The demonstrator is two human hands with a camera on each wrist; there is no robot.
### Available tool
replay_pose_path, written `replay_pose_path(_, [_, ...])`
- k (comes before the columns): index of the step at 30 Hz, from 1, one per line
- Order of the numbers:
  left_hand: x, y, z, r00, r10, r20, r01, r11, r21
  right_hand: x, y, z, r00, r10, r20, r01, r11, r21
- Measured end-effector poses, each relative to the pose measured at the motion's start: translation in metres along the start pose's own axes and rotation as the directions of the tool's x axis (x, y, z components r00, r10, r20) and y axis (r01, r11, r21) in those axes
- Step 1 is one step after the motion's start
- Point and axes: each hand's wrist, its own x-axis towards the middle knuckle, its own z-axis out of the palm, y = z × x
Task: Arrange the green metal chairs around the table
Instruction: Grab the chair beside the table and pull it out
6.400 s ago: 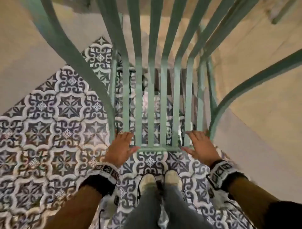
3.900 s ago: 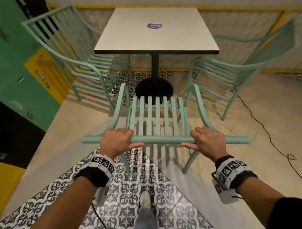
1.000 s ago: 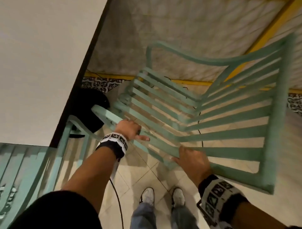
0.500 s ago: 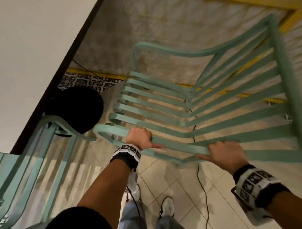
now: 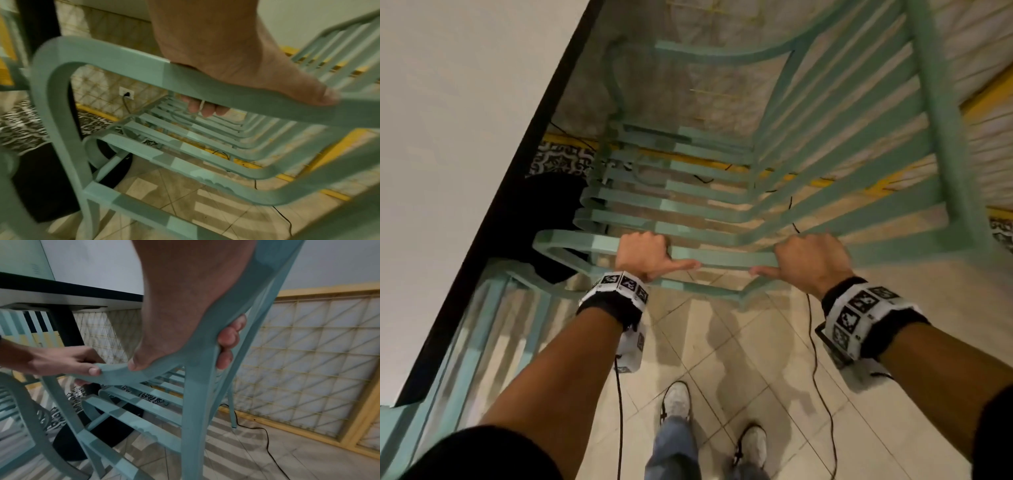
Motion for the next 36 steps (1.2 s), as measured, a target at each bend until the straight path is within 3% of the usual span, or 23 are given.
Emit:
replay_pose_path(12, [0.042,-0.058,-0.022,1.000,-0.018,0.006,0.018,1.000,0.006,0.080,-0.020,-0.037,0.998,0.006,0.064,-0.005,1.000,-0.018])
replay_pose_path(20, [0.041,-0.069,-0.018,1.000,-0.007,0.002,0.007,0.998,-0.057,0.085,-0.024,-0.049,0.993,-0.008,0.117,0.009,1.000,-0.002])
replay_pose_path(27, [0.035,-0.076,-0.011,0.991,-0.103,0.080,0.109,0.990,-0.086,0.085,-0.030,-0.047,0.994,-0.012,0.111,0.006,0.998,0.060])
replay_pose_path(31, [0.029,-0.077,-0.015,0.992,-0.121,0.020,0.122,0.992,-0.029,0.083,-0.033,-0.049,0.993,-0.009,0.119,0.003,0.999,0.050])
replay_pose_path(36, [0.022,-0.069,-0.030,0.992,-0.112,0.053,0.119,0.982,-0.149,0.087,-0.036,-0.048,0.987,0.029,0.156,-0.032,0.999,0.019])
